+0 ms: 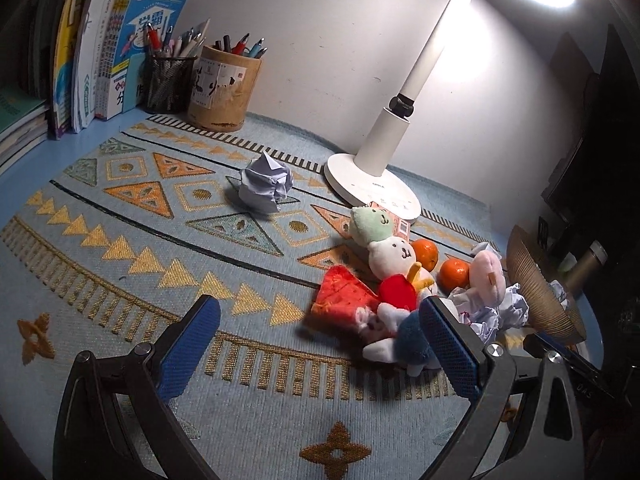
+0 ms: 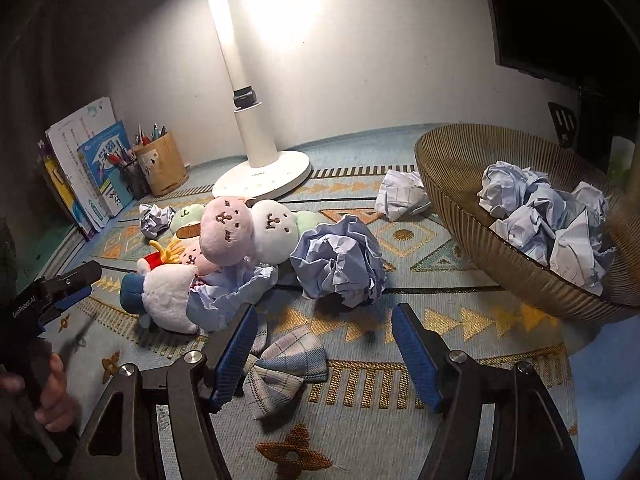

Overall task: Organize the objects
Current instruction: 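Withdraw both grippers from the bowl back over the rug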

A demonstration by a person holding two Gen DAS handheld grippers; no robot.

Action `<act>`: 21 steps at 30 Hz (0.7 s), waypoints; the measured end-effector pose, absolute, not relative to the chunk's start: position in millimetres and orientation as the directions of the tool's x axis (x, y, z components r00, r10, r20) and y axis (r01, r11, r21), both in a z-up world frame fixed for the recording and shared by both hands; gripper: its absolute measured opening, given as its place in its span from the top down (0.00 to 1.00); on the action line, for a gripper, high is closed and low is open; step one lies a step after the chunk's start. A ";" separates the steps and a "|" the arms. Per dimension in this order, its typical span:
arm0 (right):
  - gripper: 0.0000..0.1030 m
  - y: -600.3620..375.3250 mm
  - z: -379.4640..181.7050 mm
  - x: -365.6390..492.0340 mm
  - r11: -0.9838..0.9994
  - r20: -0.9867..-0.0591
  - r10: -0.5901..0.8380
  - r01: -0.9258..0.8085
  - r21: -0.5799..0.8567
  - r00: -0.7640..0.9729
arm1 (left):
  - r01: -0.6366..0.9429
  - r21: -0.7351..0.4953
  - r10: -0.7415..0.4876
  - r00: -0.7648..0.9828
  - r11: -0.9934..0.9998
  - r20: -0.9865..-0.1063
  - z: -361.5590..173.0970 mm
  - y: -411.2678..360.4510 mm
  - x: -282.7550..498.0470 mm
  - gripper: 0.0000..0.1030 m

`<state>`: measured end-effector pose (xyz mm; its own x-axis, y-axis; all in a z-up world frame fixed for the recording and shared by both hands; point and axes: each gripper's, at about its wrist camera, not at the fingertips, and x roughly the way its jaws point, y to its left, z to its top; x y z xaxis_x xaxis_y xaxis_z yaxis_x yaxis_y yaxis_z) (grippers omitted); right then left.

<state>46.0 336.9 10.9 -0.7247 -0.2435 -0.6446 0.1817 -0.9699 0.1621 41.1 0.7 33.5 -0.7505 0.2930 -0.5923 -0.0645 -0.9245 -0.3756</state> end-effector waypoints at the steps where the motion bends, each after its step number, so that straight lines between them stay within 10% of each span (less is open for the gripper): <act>1: 0.34 337.1 10.8 46.1 -0.970 -0.644 -0.244 0.181 0.164 -0.725 | -0.064 -0.383 0.298 -0.749 -0.921 -0.591 32.9 -0.4 41.0 0.03; 21: 0.34 313.1 26.4 41.4 -0.964 -0.634 -0.260 0.238 0.122 -0.728 | -0.063 -0.341 0.278 -0.727 -0.938 -0.628 36.8 4.5 34.7 0.03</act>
<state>41.4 313.1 26.4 -0.7280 -0.2601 -0.6343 0.2377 -0.9636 0.1222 34.7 4.5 36.8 -0.7270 0.2777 -0.6280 -0.0633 -0.9378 -0.3414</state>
